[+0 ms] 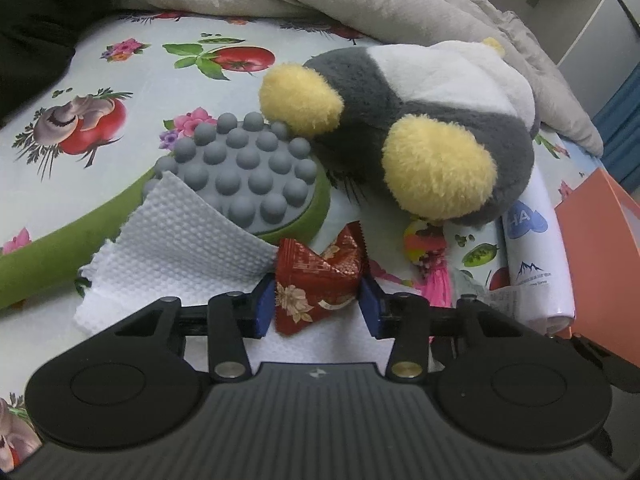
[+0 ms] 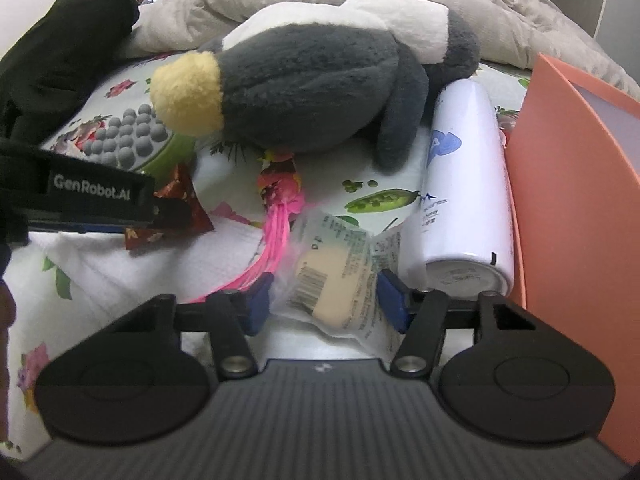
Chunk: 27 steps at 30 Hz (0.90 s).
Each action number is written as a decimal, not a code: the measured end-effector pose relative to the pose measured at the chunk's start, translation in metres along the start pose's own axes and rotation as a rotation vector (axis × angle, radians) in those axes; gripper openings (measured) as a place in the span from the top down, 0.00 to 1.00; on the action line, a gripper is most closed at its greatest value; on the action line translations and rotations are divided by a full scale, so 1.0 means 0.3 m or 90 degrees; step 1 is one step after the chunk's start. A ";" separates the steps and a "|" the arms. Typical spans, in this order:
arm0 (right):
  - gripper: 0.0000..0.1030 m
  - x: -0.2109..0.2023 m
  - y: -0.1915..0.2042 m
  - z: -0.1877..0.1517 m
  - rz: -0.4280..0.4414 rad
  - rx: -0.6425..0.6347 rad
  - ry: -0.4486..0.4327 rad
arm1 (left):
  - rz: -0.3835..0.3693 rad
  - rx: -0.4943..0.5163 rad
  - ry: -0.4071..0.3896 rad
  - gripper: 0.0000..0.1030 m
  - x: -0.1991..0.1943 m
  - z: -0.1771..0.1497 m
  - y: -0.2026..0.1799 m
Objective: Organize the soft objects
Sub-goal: 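Grasp the red candy wrapper with the left tool while the right grasps the clear sachet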
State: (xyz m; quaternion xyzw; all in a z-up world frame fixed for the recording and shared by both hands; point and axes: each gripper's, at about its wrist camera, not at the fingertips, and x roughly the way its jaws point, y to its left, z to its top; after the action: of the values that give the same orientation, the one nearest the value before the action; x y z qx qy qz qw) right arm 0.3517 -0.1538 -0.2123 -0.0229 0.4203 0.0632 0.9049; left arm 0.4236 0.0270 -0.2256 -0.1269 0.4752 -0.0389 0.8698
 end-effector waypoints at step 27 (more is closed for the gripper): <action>0.86 -0.289 0.025 -0.047 0.025 0.012 -0.022 | -0.026 -0.006 -0.042 0.63 -0.295 -0.109 -0.021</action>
State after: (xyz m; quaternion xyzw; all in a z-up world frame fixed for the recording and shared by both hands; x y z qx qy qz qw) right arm 0.2847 -0.1558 -0.1550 -0.0050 0.4059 0.0770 0.9106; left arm 0.3485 0.0316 -0.1685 -0.1418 0.4436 -0.0504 0.8835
